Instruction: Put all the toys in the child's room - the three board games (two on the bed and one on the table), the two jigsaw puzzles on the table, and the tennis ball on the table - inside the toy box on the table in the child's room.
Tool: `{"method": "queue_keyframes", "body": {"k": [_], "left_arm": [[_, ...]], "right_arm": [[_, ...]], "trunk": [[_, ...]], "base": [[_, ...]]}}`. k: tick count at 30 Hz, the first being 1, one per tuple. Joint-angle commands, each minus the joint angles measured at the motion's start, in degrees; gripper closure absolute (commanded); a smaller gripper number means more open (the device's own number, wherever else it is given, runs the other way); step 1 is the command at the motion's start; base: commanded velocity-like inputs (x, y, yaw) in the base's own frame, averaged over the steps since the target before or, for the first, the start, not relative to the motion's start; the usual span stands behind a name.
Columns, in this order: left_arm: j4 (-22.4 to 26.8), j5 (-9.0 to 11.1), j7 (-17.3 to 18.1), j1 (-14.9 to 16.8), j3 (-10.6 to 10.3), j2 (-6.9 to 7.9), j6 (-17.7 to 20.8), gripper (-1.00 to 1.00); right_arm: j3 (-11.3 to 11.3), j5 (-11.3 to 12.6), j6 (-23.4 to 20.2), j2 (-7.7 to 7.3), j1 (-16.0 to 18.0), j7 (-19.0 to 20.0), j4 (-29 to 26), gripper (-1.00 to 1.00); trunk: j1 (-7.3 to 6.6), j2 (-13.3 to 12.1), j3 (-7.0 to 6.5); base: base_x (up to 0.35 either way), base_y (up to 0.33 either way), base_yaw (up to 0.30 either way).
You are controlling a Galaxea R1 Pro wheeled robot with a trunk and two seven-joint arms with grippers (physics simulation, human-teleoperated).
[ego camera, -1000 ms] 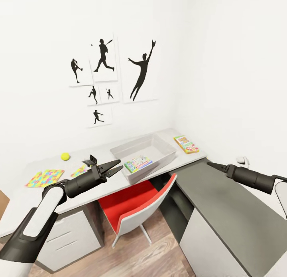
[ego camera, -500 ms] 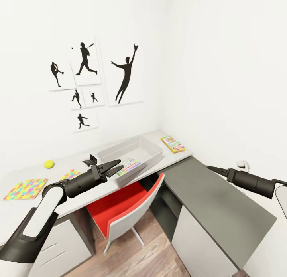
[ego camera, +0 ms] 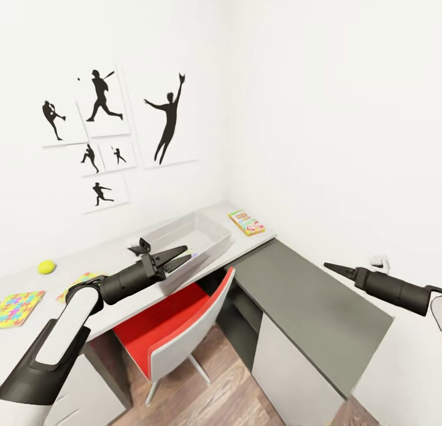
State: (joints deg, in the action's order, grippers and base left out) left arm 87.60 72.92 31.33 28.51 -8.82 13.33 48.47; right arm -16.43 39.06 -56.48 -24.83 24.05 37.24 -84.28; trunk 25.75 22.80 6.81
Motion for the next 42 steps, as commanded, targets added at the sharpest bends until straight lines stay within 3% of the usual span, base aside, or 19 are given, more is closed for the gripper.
{"method": "queue_keyframes", "body": {"k": [1, 7, 17, 23, 28, 31, 36, 42], "left_arm": [[0.0, 0.2, 0.0, 0.1, -0.1, 0.02, 0.2, -1.0], [0.0, 0.2, 0.0, 0.1, -0.1, -0.64, 0.3, -1.0], [0.0, 0.2, 0.0, 0.1, -0.2, -1.47, 0.3, -1.0], [0.0, 0.1, -0.1, 0.1, -0.7, -3.57, 0.2, -1.0], [-0.1, 0.0, -0.1, 0.1, -1.0, -6.26, 0.2, -1.0], [-0.1, 0.0, -0.1, 0.1, -1.1, -6.85, 0.2, -1.0], [-0.1, -0.1, -0.4, 0.1, -2.5, -9.58, 0.2, -1.0], [-0.1, -0.9, -1.1, 0.1, -4.3, -11.3, 0.2, -1.0]], "right_arm": [[-0.9, -0.2, -0.3, 0.0, -0.2, 0.3, 0.0, -1.0], [-4.9, -0.1, -0.3, -0.03, -0.9, 0.4, 0.0, -1.0], [-6.5, -0.1, -0.3, -0.04, -1.1, 0.4, 0.0, -1.0], [-6.8, -0.1, -0.3, -0.05, -1.2, 0.4, -0.1, -1.0], [-7.0, -0.1, -0.3, -0.05, -1.2, 0.4, -0.1, -1.0], [-7.0, -0.2, -0.3, -0.05, -1.2, 0.4, -0.1, -1.0], [-7.0, -0.2, -0.3, -0.05, -1.2, 0.4, -0.1, -1.0], [-7.0, -0.2, -0.3, -0.05, -1.3, 0.4, -0.1, -1.0]], "trunk": [[0.04, 0.1, 0.06], [0.04, 0.1, -0.33], [0.04, 0.1, -0.97], [0.04, 0.1, -1.36], [0.04, 0.1, -1.67], [0.04, 0.1, -1.86], [0.04, 0.1, -2.18], [0.04, 0.1, -2.56]], "base": [[0.0, 0.0, -0.224], [0.0, 0.0, -0.224], [0.0, 0.0, -0.225], [0.0, 0.0, -0.226], [0.0, 0.0, -0.227], [0.0, 0.0, -0.228], [0.0, 0.0, -0.228], [0.0, 0.0, -0.229]]}}
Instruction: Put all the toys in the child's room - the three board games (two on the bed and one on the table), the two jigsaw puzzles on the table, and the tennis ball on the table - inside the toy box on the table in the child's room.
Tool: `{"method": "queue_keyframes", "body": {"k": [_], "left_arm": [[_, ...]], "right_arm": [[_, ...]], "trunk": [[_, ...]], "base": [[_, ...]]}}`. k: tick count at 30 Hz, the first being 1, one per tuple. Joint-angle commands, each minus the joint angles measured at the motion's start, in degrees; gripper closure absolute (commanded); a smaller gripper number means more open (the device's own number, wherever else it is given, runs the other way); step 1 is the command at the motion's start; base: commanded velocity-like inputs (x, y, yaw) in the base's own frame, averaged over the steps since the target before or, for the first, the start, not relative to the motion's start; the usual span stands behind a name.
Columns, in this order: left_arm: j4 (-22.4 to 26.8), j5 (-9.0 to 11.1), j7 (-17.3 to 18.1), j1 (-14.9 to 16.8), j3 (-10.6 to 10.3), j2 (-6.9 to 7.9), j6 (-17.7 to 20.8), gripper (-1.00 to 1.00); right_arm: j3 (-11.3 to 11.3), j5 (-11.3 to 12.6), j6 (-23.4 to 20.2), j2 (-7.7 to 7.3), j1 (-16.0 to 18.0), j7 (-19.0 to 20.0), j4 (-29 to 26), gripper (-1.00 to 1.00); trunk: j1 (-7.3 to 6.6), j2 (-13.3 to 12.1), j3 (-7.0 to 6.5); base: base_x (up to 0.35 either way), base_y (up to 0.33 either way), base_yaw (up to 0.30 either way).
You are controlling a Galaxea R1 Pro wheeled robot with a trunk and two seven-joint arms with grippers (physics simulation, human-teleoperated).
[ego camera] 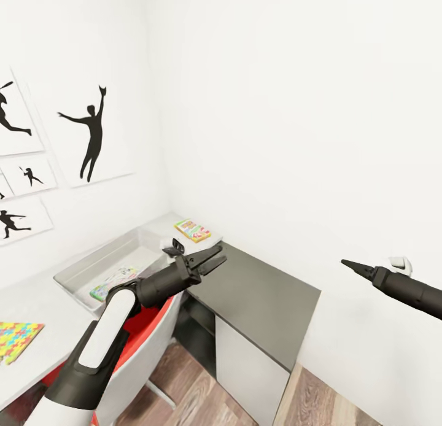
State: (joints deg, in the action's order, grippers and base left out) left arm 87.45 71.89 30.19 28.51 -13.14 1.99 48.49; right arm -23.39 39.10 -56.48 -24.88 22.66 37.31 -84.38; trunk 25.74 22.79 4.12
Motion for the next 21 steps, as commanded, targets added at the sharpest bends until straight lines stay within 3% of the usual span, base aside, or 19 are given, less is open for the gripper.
{"method": "queue_keyframes", "body": {"k": [1, 8, 14, 19, 21], "left_arm": [[0.0, -0.2, -0.3, 0.1, -0.7, -0.35, 0.2, -1.0], [0.0, -1.7, -1.7, 0.1, -2.8, -1.72, 0.1, -1.0], [0.0, -2.2, -2.1, 0.1, -3.1, -2.29, 0.1, -1.0], [-0.2, -2.4, -2.1, 0.1, -3.0, -1.9, 0.2, -1.0], [-1.1, -2.5, -2.1, 0.1, -2.9, -0.6, 0.2, -1.0]], "right_arm": [[-0.1, -0.2, -0.3, 0.01, 0.1, 0.3, 0.0, -1.0], [-0.1, -0.2, -0.3, 0.01, -0.6, 0.3, 0.0, -1.0], [-0.1, -0.2, -0.3, 0.01, -1.6, 0.3, 0.0, -1.0], [-0.1, -0.3, -0.3, 0.01, -2.0, 0.3, -0.1, -1.0], [-0.1, -0.3, -0.3, 0.01, -2.3, 0.3, -0.1, -1.0]], "trunk": [[0.04, 0.1, 0.07], [0.04, 0.1, -0.38], [0.04, 0.1, -0.76], [0.04, 0.1, -1.09], [0.04, 0.1, -1.22]], "base": [[0.0, 0.0, -0.229], [0.0, 0.0, -0.227], [0.0, 0.0, -0.224], [0.0, 0.0, -0.223], [0.0, 0.0, -0.223]]}}
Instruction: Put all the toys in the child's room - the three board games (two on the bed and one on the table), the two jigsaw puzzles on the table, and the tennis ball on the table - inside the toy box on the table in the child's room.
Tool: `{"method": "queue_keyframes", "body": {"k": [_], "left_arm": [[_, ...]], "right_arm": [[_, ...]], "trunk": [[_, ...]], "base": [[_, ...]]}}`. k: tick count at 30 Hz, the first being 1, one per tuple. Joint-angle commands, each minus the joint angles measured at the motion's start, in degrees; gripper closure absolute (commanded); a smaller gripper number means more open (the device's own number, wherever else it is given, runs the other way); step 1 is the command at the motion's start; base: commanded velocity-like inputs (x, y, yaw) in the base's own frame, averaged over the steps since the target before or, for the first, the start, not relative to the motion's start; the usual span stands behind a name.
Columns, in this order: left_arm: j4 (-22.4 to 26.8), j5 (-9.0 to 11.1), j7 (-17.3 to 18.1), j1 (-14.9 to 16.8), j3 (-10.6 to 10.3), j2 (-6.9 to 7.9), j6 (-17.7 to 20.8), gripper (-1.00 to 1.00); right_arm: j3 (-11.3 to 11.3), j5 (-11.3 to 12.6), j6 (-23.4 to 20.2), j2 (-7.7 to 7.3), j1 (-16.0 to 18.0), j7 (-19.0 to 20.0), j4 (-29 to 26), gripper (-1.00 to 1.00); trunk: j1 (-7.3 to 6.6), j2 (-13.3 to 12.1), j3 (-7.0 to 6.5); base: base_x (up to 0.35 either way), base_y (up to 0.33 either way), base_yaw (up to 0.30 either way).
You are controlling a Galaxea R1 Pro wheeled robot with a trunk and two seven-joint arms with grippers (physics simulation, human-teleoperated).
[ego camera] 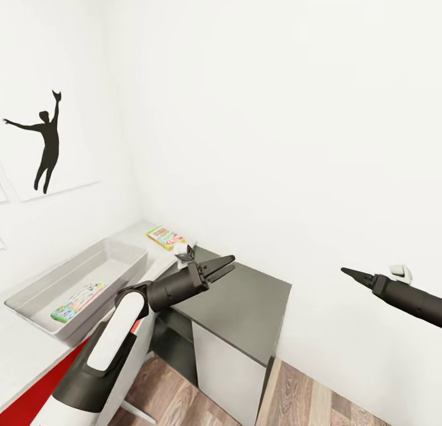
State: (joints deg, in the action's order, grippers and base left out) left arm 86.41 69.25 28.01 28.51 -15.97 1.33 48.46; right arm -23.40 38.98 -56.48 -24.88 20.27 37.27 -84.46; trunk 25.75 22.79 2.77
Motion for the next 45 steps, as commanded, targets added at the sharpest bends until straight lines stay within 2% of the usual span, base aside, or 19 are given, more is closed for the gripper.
{"method": "queue_keyframes", "body": {"k": [1, 2, 5, 6, 10, 14, 19, 25, 26, 28, 34, 37, 41, 42, 45], "left_arm": [[-0.8, 0.1, 0.1, 0.1, 0.0, 1.15, 0.2, -1.0], [-0.8, 0.1, 0.1, 0.1, 0.0, 1.15, 0.2, -1.0], [-3.8, 0.1, 0.1, 0.1, 0.0, 4.93, 0.1, -1.0], [-3.8, 0.1, 0.1, 0.1, 0.0, 4.93, 0.1, -1.0], [-7.9, 0.0, 0.2, 0.1, 0.0, 7.75, 0.0, -1.0], [-9.6, -0.5, 0.1, 0.1, 0.0, 8.72, -0.5, -1.0], [-9.5, -2.0, 0.0, 0.1, -0.3, 9.16, -1.6, -1.0], [-9.5, -8.7, -0.1, 0.1, -1.1, 9.41, -2.6, -1.0], [-9.5, -8.7, -0.1, 0.1, -1.1, 9.41, -2.6, -1.0], [-9.5, -10.7, -0.1, 0.1, -1.2, 9.41, -2.8, -1.0], [-9.5, -12.8, 0.0, 0.1, -1.3, 9.4, -3.0, -1.0], [-9.5, -13.3, 0.0, 0.1, -1.4, 9.4, -3.0, -1.0], [-9.4, -13.8, 0.2, 0.1, -1.8, 9.29, -3.0, -1.0], [-9.4, -13.8, 0.2, 0.1, -1.8, 9.29, -3.0, -1.0], [-9.4, -13.9, 0.2, 0.1, -3.1, 8.67, -3.1, -1.0]], "right_arm": [[-0.1, -0.2, -0.3, 0.01, -0.1, 0.3, 0.0, -1.0], [-0.1, -0.2, -0.3, 0.01, -0.1, 0.3, 0.0, -1.0], [-0.1, -0.6, -0.3, -0.02, -0.5, 0.3, 0.0, -1.0], [-0.1, -0.6, -0.3, -0.02, -0.5, 0.3, 0.0, -1.0], [-0.1, -2.7, -0.3, -0.05, -0.7, 0.3, 0.0, -1.0], [-0.1, -4.4, -0.3, -0.03, -0.8, 0.3, 0.0, -1.0], [0.1, -5.7, -0.2, -0.01, -0.9, 0.3, 0.0, -1.0], [0.3, -7.6, -0.1, 0.0, -0.9, 0.1, -0.1, -1.0], [0.3, -7.6, -0.1, 0.0, -0.9, 0.1, -0.1, -1.0], [0.3, -7.9, -0.1, 0.01, -0.9, 0.1, -0.1, -1.0], [0.9, -8.3, -0.1, 0.08, -0.9, -0.1, 0.0, -1.0], [2.2, -8.5, 0.0, 0.12, -0.9, -0.2, 0.0, -1.0], [7.2, -8.7, 0.2, 0.16, -0.9, -0.3, 0.0, -1.0], [7.2, -8.7, 0.2, 0.16, -0.9, -0.3, 0.0, -1.0], [11.1, -8.8, 0.2, 0.17, -0.9, -0.5, 0.0, -1.0]], "trunk": [[0.04, 0.1, 0.06], [0.04, 0.1, 0.0], [0.04, 0.1, -0.2], [0.04, 0.1, -0.26], [0.04, 0.1, -0.53], [0.04, 0.1, -0.8], [0.04, 0.1, -1.16], [0.04, 0.1, -1.59], [0.04, 0.1, -1.66], [0.04, 0.1, -1.81], [0.04, 0.1, -2.25], [0.04, 0.1, -2.47], [0.04, 0.1, -2.76], [0.04, 0.1, -2.83], [0.04, 0.1, -3.05]], "base": [[0.0, 0.0, -0.223], [0.0, 0.0, -0.223], [0.0, 0.0, -0.222], [0.0, 0.0, -0.222], [0.0, 0.0, -0.22], [0.0, 0.0, -0.214], [0.0, 0.0, -0.207], [0.0, 0.0, -0.199], [0.0, 0.0, -0.197], [0.0, 0.0, -0.196], [0.0, 0.0, -0.196], [0.0, 0.0, -0.196], [0.0, 0.0, -0.196], [0.0, 0.0, -0.197], [0.0, 0.0, -0.197]]}}
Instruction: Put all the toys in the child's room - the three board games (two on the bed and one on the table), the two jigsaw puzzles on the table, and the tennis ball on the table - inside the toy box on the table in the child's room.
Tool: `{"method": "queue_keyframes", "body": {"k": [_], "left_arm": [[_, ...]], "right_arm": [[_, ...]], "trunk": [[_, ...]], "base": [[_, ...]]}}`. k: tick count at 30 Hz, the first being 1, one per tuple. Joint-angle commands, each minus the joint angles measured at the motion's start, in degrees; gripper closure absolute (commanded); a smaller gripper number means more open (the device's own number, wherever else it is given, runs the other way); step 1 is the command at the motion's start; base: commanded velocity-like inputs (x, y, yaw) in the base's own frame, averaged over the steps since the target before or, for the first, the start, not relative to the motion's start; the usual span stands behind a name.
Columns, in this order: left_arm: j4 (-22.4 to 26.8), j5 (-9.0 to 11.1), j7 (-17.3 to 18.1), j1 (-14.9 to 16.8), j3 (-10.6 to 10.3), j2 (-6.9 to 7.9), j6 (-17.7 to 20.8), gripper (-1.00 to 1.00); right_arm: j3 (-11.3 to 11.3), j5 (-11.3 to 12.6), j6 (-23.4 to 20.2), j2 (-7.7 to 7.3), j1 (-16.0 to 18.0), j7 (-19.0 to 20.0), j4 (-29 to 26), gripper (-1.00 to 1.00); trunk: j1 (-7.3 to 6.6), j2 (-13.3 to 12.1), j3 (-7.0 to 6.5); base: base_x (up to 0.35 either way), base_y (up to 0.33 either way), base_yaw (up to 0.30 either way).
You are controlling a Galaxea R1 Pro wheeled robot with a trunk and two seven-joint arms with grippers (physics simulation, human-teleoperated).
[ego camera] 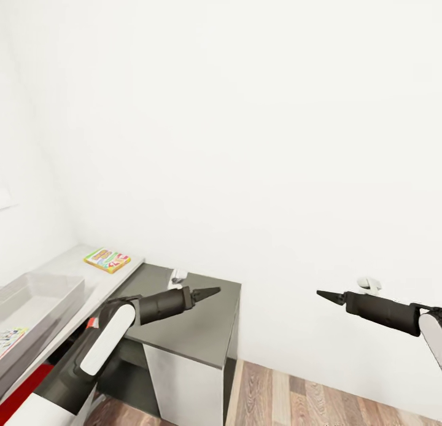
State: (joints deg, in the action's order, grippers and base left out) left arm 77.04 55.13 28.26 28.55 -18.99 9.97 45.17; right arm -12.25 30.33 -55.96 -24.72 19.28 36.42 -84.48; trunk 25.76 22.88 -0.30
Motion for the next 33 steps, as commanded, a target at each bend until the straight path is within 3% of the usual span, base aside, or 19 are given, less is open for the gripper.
{"method": "queue_keyframes", "body": {"k": [1, 14, 19, 21, 33], "left_arm": [[0.0, 0.2, 0.0, 0.0, -0.4, -0.31, 0.2, -1.0], [-0.1, 0.0, -0.1, 0.0, -1.9, -2.23, 0.2, -1.0], [-0.1, 0.0, -0.1, 0.0, -1.9, -2.45, 0.1, -1.0], [-0.1, -0.1, -0.2, 0.0, -2.0, -2.56, 0.1, -1.0], [-0.2, -0.3, -0.3, 0.0, -2.0, -2.65, 0.1, -1.0]], "right_arm": [[0.9, -0.2, -0.3, 0.02, 0.1, 0.2, 0.0, -1.0], [4.3, -0.3, -0.3, 0.09, 0.1, -1.9, 0.2, -1.0], [4.8, -0.3, -0.3, 0.45, 0.1, -4.2, 0.2, -1.0], [5.4, -0.2, -0.3, 1.01, 0.1, -6.9, 0.2, -1.0], [6.5, -0.2, -0.2, 1.63, 0.1, -9.5, 0.3, -1.0]], "trunk": [[0.02, 0.0, -0.05], [0.02, 0.0, -1.0], [0.02, 0.0, -1.33], [0.02, 0.0, -1.47], [0.02, 0.0, -2.26]], "base": [[0.0, 0.0, -0.197], [0.0, 0.0, -0.202], [0.0, 0.0, -0.209], [0.0, 0.0, -0.213], [0.0, 0.0, -0.214]]}}
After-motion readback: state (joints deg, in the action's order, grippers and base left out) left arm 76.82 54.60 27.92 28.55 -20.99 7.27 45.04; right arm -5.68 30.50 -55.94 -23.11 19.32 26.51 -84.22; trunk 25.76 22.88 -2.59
